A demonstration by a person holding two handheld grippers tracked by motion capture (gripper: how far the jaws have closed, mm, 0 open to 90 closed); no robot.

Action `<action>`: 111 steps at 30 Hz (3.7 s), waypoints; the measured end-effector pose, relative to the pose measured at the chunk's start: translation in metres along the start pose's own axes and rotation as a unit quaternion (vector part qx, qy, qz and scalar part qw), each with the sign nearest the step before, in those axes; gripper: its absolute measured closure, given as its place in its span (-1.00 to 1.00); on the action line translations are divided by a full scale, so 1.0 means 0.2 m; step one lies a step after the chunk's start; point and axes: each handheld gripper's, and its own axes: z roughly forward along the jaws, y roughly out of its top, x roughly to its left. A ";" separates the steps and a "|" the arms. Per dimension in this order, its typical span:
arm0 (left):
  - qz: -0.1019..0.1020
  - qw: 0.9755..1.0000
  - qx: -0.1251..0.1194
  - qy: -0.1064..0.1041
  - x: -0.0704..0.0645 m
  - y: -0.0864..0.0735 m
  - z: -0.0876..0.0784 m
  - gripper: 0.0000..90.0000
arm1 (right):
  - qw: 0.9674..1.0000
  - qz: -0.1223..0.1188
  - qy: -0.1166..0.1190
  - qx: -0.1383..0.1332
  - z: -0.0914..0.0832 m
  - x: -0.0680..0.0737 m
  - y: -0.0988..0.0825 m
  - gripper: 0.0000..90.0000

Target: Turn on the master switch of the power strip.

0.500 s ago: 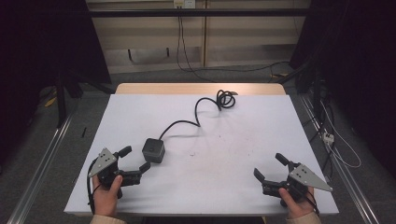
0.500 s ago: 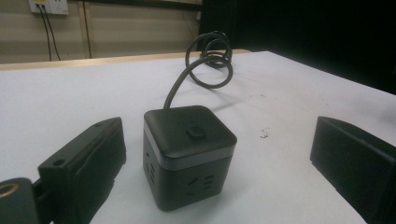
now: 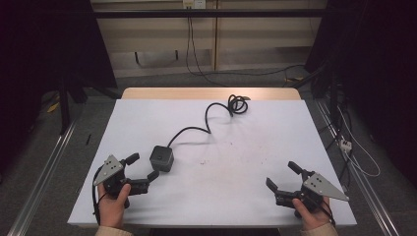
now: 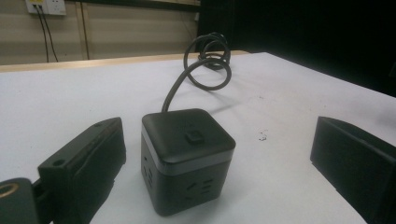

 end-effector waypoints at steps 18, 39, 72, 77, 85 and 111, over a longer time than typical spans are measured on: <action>-0.002 1.000 0.002 0.005 0.01 0.03 0.04 -0.89 | 1.000 -0.001 0.003 0.000 0.00 0.00 0.00 -0.92; -0.011 1.000 0.006 0.004 0.02 0.07 0.07 -0.56 | 1.000 -0.002 0.004 0.000 0.00 0.00 0.00 -0.91; -0.011 0.999 0.031 -0.001 0.03 0.12 0.13 0.06 | 1.000 -0.006 0.004 -0.001 0.00 0.00 0.01 -0.90; -0.013 0.999 0.033 0.000 0.04 0.12 0.14 0.11 | 1.000 -0.004 0.006 0.002 0.01 0.00 0.00 -0.90; -0.011 0.999 0.041 -0.003 0.03 0.13 0.16 0.21 | 1.000 -0.005 0.005 0.001 0.01 0.00 0.00 -0.90; -0.009 0.997 0.075 0.013 0.06 0.12 0.17 0.73 | 1.000 -0.006 0.004 -0.002 0.00 0.00 0.01 -0.89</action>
